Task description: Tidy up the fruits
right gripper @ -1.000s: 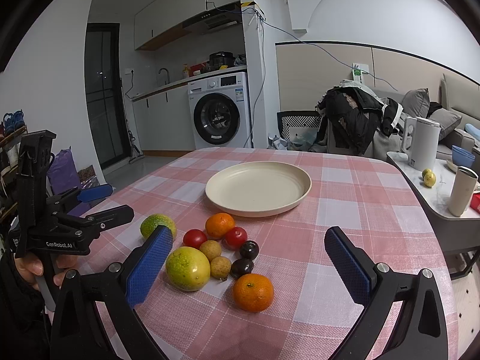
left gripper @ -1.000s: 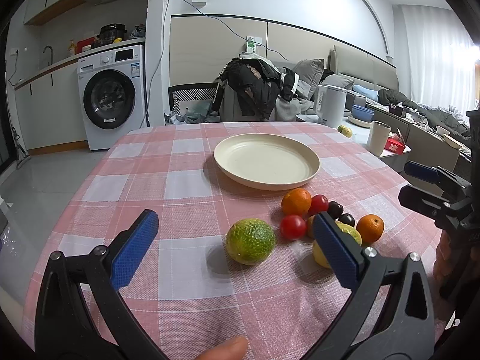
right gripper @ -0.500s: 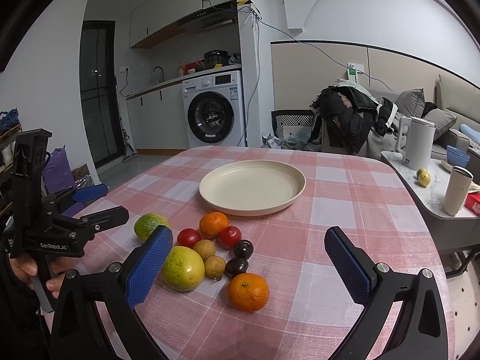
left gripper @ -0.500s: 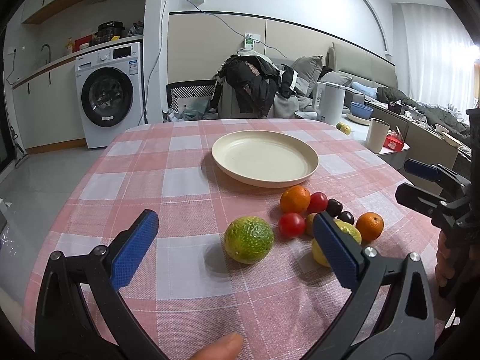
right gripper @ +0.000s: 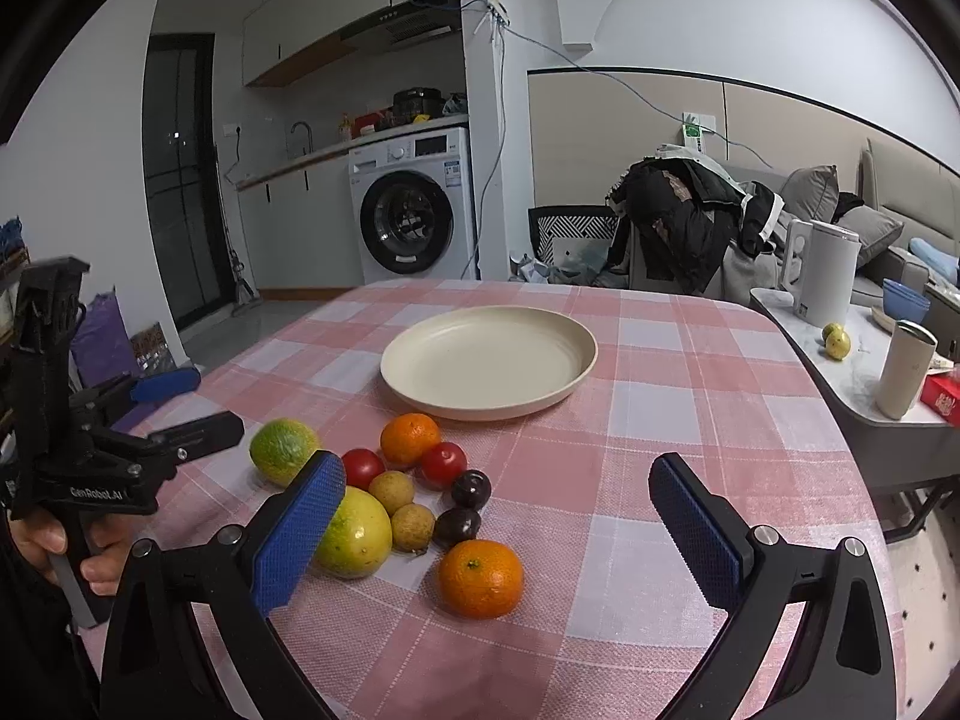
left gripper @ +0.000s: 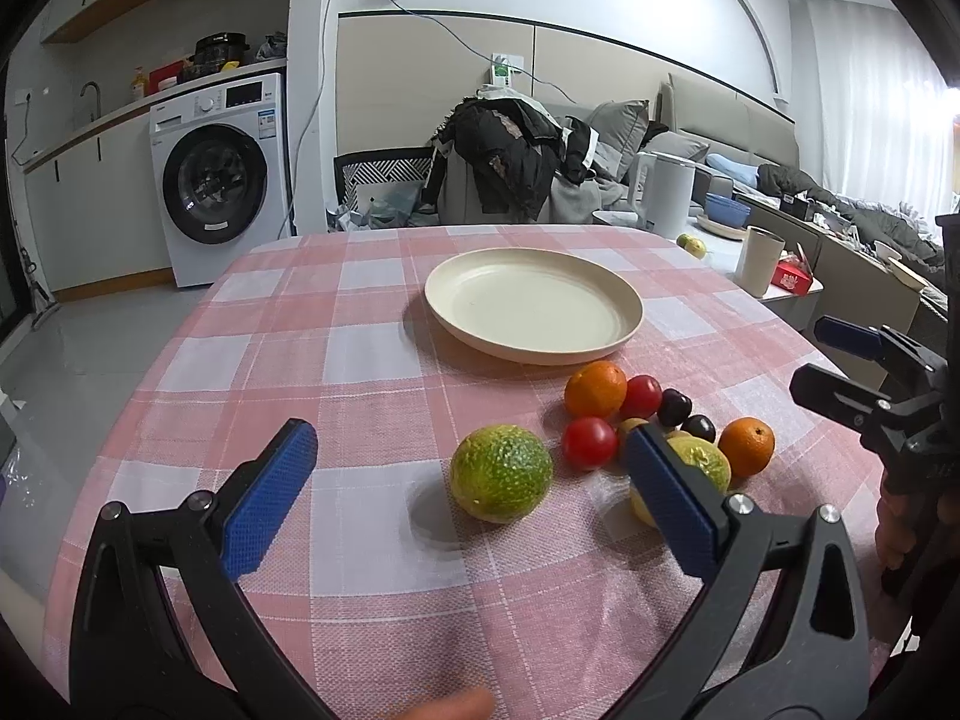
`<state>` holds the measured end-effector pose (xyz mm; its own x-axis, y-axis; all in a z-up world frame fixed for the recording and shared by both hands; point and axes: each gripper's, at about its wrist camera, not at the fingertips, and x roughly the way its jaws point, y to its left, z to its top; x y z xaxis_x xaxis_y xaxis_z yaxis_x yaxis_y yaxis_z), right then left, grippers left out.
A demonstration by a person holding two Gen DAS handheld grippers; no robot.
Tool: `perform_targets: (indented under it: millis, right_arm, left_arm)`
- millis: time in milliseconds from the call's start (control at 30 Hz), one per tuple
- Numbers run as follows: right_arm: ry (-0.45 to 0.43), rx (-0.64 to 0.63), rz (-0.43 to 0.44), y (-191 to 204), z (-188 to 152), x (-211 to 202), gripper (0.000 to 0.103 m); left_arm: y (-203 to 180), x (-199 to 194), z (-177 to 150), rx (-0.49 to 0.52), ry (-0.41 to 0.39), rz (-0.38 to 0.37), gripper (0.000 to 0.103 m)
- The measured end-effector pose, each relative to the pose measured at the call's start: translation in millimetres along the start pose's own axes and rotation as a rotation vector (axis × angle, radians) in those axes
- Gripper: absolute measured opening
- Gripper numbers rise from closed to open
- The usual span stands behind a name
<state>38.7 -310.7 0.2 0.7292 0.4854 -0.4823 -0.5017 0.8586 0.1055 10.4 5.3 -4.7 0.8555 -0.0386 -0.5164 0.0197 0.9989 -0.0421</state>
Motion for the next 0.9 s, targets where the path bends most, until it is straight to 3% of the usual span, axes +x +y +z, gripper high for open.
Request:
perform_targets:
  millis: [300,633,833,900]
  right_arm:
    - [0.077,0.022,0.012,-4,1,6,0.103]
    - [0.222,0.003,0.021,-2,-7,23,0.102]
    - [0.295,-0.012,0.042,4,-17,34,0.09]
    - [0.328,0.0,0.065,3,-20,39,0.088]
  left_arm:
    - [3,5,1,-0.02,0.025,-0.016,0.099]
    - [2,26,5,0.0,0.119,-0.025,0.098]
    - [3,45,3,0.007,0.197,-0.044,0.092]
    - [2,49,2,0.018,0.216,-0.048,0.085]
